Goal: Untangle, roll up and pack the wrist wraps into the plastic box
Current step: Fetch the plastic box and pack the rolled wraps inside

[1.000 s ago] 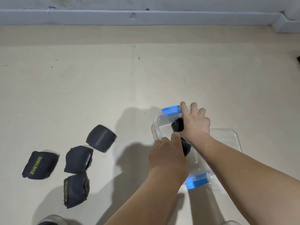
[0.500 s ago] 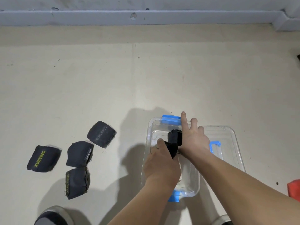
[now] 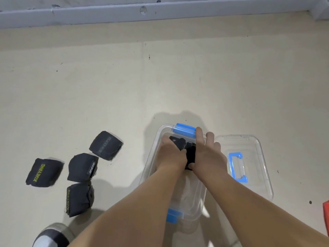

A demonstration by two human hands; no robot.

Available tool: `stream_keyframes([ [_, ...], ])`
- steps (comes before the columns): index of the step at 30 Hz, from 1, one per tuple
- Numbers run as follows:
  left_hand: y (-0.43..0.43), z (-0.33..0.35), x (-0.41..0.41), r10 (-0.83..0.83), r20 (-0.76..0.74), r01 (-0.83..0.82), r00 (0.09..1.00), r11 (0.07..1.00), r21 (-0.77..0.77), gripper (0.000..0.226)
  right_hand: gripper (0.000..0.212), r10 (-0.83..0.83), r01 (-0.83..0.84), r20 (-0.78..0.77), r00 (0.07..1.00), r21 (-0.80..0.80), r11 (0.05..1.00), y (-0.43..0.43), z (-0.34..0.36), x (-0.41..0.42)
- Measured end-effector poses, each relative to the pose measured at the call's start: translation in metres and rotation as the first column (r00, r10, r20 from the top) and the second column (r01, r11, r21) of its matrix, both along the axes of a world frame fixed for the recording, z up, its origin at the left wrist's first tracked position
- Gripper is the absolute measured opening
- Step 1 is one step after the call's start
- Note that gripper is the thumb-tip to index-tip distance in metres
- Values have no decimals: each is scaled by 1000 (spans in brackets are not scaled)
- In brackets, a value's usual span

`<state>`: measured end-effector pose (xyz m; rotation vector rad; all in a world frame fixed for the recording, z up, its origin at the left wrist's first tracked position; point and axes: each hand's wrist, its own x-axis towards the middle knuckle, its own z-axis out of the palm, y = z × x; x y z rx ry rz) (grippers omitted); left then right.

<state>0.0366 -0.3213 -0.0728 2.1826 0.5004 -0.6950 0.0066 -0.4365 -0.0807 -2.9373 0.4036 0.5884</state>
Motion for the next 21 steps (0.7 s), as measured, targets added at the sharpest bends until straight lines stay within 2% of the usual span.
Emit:
stream_keyframes([
  [3,4,2,-2,4,-63,-6,998,1000,-21,31,116,6,-7,31,1000,29,1000,1,-1,0],
  [6,7,7,0,-226,-95,237,969,962,132,43,116,-5,4,82,997,17,1000,3,3,-1],
  [9,10,7,10,-356,-122,375,926,903,211,45,118,184,-157,249,951,-123,980,13,3,-9],
  [11,13,7,13,-389,-112,404,915,888,218,37,114,296,-278,359,885,-102,955,20,-1,-18],
  [13,18,8,9,-343,-64,349,937,918,188,28,95,307,-320,293,906,-2,947,32,2,-29],
  [16,22,12,-4,-283,-35,285,958,951,118,19,46,258,-266,79,963,126,956,39,11,-36],
  [18,25,12,-12,-224,-43,227,974,970,89,19,49,242,-245,43,969,154,957,39,15,-34],
  [20,30,9,-18,-168,-96,173,981,984,43,22,69,238,-232,-10,971,189,954,42,18,-29],
  [21,32,7,-19,-198,-113,204,974,978,44,30,79,251,-235,-50,967,216,948,43,20,-27],
])
